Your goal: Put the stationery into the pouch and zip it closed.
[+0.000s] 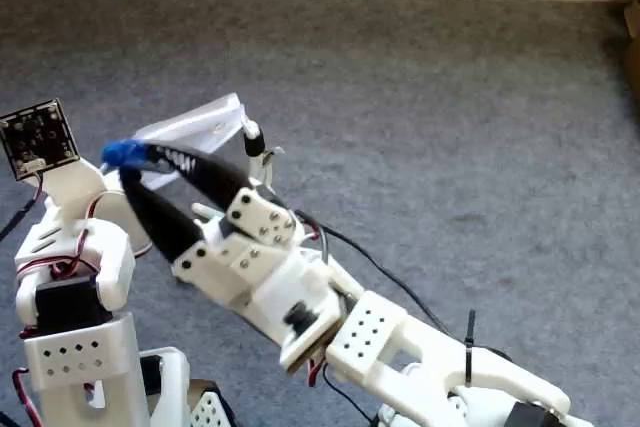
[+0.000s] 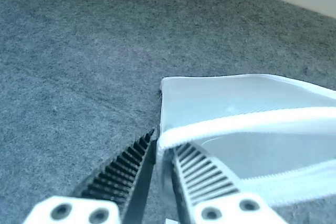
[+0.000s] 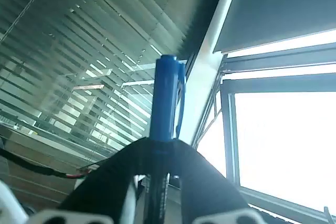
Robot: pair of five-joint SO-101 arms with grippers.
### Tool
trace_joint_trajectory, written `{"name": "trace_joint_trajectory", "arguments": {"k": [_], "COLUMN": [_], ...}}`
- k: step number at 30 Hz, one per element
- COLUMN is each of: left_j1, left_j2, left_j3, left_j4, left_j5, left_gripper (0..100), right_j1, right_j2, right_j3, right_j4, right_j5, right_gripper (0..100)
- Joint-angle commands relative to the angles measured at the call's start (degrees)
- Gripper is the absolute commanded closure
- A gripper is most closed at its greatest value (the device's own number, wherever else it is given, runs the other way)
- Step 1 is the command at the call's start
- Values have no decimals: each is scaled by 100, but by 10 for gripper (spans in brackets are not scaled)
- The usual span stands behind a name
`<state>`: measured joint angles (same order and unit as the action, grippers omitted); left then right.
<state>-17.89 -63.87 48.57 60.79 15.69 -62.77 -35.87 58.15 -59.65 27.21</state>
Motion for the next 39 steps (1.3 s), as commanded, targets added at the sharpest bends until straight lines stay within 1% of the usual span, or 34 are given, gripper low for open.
{"name": "trace_joint_trajectory", "arguments": {"k": [1,7,12,18,22,26,28,39], "left_j1": [110,110,101,84,84,84,84,84], "left_j2": [84,84,84,84,84,84,84,84], "left_j3": [4,4,4,4,4,4,4,4], "left_j4": [-62,-44,-35,-35,-35,-35,-35,-35], "left_j5": [26,26,26,26,26,18,18,18], "left_gripper": [993,993,993,993,993,993,993,993], "right_j1": [4,426,462,576,681,664,664,655], "right_j2": [286,1613,2185,2378,2422,2387,2387,2378], "right_j3": [-426,-593,-681,-664,-664,-664,-664,-655], "right_j4": [-409,-1393,-1490,-1473,-1455,-1446,-1446,-1446], "right_j5": [220,211,211,185,-343,-360,-360,-360], "right_gripper": [995,995,995,995,987,894,868,868]}}
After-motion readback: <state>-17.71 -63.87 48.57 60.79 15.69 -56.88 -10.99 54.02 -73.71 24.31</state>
